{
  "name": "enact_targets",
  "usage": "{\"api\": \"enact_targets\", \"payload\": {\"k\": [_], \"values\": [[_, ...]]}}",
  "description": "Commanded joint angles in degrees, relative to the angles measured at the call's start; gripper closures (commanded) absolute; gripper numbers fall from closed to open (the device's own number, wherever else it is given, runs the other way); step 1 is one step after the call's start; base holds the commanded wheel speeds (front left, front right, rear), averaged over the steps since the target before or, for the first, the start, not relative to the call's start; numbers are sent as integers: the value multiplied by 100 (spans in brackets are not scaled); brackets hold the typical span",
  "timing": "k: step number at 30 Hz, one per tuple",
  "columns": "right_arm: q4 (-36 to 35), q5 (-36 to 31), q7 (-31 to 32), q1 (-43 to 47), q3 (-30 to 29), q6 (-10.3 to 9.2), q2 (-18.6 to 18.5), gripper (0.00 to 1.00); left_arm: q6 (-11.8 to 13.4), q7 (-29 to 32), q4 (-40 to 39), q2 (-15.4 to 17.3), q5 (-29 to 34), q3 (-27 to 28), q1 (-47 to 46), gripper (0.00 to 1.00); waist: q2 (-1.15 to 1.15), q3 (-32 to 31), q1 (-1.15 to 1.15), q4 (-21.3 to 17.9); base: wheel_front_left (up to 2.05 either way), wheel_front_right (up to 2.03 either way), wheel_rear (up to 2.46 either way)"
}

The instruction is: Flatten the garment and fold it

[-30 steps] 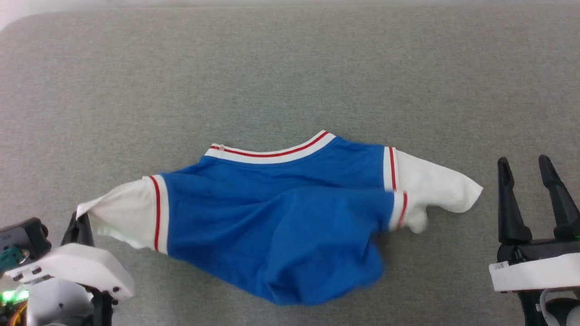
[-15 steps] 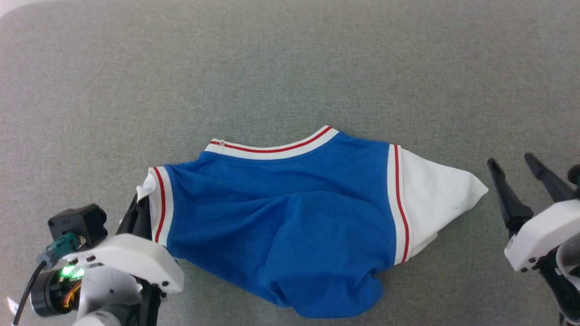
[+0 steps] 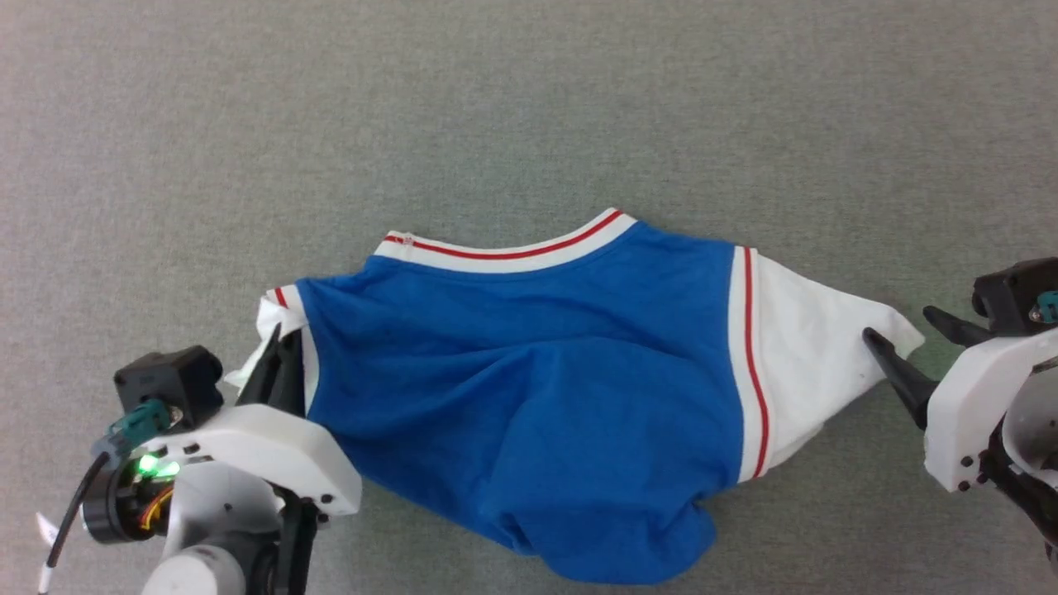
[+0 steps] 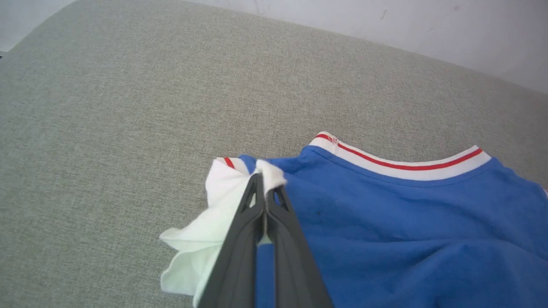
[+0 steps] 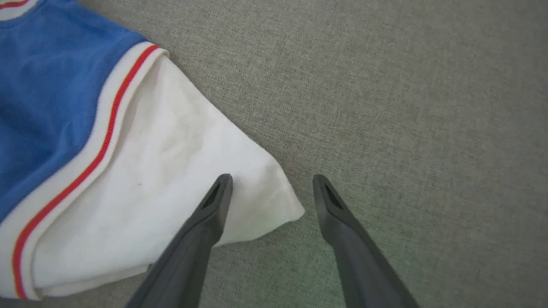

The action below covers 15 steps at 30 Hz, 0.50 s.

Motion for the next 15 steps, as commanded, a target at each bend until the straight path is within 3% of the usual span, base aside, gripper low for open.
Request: {"api": "enact_targets", "payload": {"k": [1,9,10,11,12,15], "values": [[70,43,6,-116,79,-5,-90,0,-30,-11,2,-31,51,-37,-120,100,0,93,-1,95,0,0,0],[453,581,673,-133,587,-5,-450,0,-51,23,43,-61,40,-139,-225,100,0,203,-1,216,0,0,0],[488,668,810,-118,609,-5,-477,26,-52,32,50,-66,31,-148,-227,100,0,211,-1,221,0,0,0],[518,739,930,-105,618,-5,-493,72,-59,42,61,-70,19,-161,-228,100,0,216,-1,224,0,0,0],[530,791,1045,-90,653,-5,-525,100,-67,47,69,-83,-4,-173,-231,100,0,219,-1,228,0,0,0],[499,857,1099,-102,612,-5,-525,100,-72,32,98,-105,-51,-172,-239,100,0,207,-1,205,0,0,0]]}}
